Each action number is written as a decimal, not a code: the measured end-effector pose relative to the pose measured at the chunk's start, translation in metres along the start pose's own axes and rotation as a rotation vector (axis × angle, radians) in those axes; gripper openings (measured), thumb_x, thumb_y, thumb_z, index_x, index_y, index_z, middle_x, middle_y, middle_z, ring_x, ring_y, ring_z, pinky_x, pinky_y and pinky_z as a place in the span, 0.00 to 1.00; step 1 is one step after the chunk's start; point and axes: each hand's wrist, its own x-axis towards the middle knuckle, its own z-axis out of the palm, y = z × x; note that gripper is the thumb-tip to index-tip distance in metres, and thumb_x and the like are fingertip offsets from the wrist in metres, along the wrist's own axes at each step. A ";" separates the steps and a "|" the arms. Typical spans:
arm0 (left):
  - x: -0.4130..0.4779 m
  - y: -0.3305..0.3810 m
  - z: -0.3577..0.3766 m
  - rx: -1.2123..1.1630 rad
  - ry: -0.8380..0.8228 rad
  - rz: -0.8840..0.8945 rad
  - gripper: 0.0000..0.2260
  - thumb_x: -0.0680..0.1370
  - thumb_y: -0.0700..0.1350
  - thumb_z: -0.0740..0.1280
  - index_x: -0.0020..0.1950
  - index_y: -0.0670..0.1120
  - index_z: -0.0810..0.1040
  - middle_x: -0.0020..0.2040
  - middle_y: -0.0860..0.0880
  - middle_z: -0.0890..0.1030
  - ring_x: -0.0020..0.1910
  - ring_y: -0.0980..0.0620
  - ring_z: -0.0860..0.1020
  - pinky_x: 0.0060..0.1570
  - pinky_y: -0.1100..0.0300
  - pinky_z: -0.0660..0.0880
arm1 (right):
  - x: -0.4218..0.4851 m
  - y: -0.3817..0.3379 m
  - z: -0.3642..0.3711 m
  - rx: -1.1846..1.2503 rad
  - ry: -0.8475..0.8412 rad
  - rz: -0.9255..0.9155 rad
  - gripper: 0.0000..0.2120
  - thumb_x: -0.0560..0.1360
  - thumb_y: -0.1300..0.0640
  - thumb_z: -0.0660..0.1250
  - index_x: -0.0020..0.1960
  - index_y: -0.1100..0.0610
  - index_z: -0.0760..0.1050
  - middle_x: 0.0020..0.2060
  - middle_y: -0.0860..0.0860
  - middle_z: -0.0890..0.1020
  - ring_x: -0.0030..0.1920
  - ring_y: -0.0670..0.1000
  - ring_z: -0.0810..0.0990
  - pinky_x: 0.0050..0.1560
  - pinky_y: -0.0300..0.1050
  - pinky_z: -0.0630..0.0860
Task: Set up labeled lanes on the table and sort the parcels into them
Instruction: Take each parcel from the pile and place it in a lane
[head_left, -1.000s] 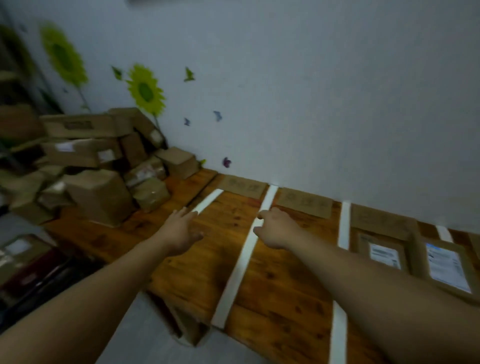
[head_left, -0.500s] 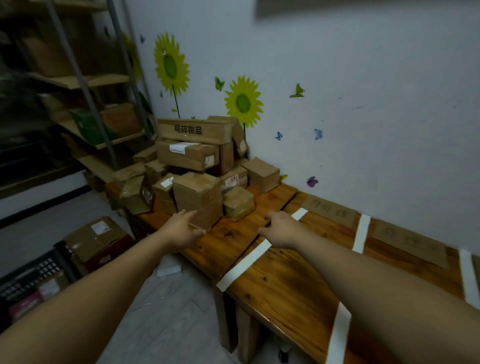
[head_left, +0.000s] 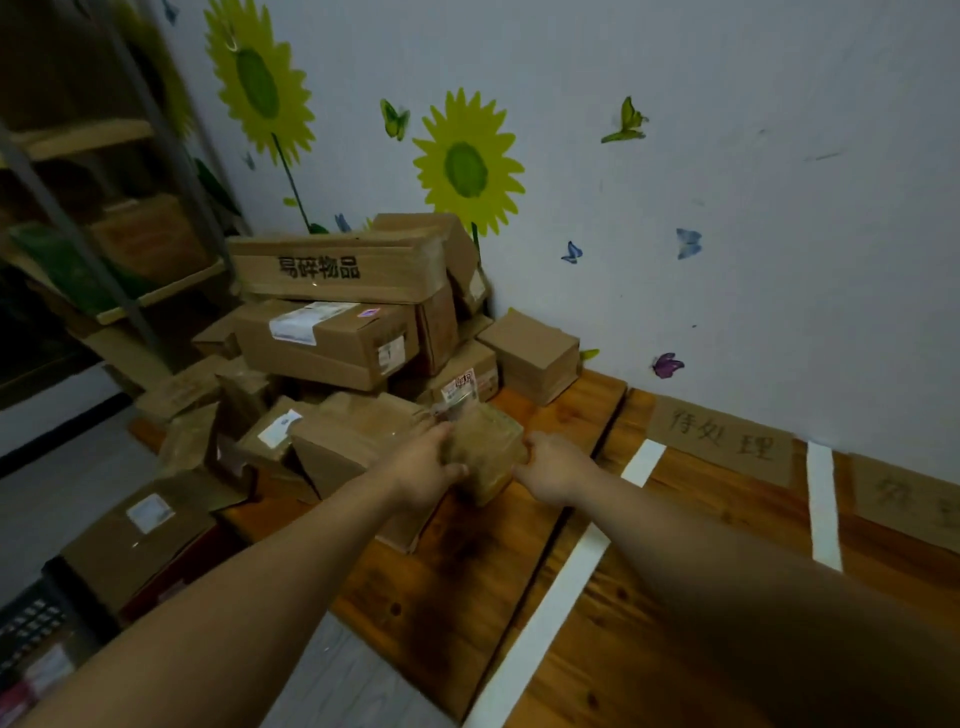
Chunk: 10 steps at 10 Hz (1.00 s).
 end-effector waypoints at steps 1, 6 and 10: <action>0.046 0.001 0.009 0.084 0.004 0.040 0.29 0.77 0.50 0.64 0.75 0.51 0.57 0.76 0.48 0.57 0.74 0.47 0.56 0.69 0.51 0.58 | 0.027 0.005 0.007 0.069 0.003 -0.001 0.19 0.80 0.45 0.59 0.65 0.54 0.71 0.57 0.53 0.78 0.57 0.56 0.76 0.57 0.49 0.73; 0.173 0.000 0.044 0.345 -0.184 -0.234 0.26 0.79 0.45 0.60 0.74 0.38 0.58 0.71 0.36 0.63 0.69 0.38 0.64 0.67 0.48 0.64 | 0.078 0.021 0.057 0.529 -0.053 0.231 0.20 0.80 0.52 0.61 0.70 0.55 0.66 0.65 0.55 0.73 0.64 0.54 0.72 0.60 0.43 0.68; 0.156 0.000 0.067 -0.483 -0.227 -0.380 0.29 0.74 0.47 0.69 0.70 0.46 0.59 0.60 0.43 0.75 0.46 0.48 0.76 0.46 0.53 0.74 | 0.059 0.053 0.048 1.014 0.064 0.448 0.32 0.76 0.60 0.67 0.75 0.49 0.57 0.64 0.53 0.74 0.57 0.54 0.78 0.52 0.52 0.79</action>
